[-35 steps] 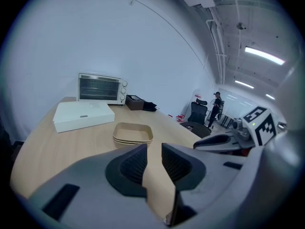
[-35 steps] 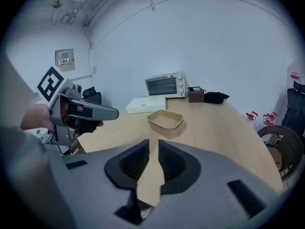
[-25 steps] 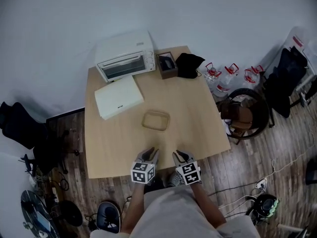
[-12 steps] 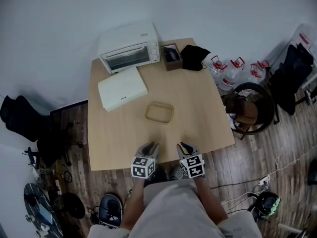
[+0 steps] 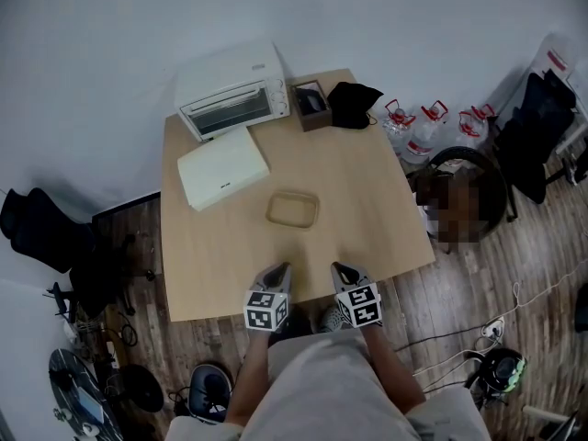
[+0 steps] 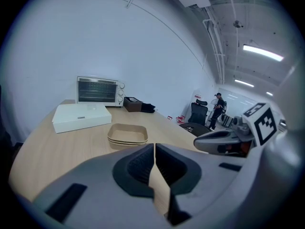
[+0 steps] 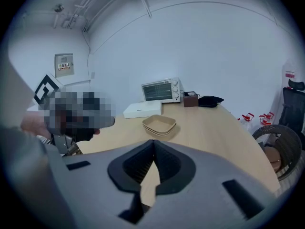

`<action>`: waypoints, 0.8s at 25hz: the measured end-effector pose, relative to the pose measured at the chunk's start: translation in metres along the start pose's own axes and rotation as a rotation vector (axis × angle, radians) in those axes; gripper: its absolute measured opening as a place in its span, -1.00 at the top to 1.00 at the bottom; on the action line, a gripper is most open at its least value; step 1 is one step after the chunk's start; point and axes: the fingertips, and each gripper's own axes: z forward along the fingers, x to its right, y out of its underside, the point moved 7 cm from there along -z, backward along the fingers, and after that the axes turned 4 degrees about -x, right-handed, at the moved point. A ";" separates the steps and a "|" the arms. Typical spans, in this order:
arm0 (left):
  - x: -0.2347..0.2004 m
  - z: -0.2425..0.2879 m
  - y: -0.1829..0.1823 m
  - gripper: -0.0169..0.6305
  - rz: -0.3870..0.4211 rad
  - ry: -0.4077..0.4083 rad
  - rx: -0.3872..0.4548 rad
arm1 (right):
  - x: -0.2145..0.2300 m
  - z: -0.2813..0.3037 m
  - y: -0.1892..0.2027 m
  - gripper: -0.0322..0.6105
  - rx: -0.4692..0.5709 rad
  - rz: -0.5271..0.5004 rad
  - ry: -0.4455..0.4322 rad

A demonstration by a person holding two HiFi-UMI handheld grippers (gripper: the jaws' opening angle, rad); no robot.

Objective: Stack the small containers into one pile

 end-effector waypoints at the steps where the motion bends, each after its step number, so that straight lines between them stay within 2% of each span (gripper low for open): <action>1: -0.001 0.000 0.000 0.91 -0.003 0.001 0.004 | 0.001 0.000 0.000 0.88 0.002 0.003 0.001; 7: -0.005 -0.003 -0.008 0.93 -0.011 -0.001 0.025 | -0.001 0.001 0.000 0.89 0.004 0.007 -0.005; 14: -0.007 0.003 -0.005 0.93 0.020 -0.034 -0.021 | 0.000 0.002 -0.002 0.89 0.017 0.027 -0.017; 20: -0.009 0.002 -0.004 0.93 0.013 -0.047 -0.006 | 0.001 0.003 -0.002 0.89 0.022 0.012 -0.020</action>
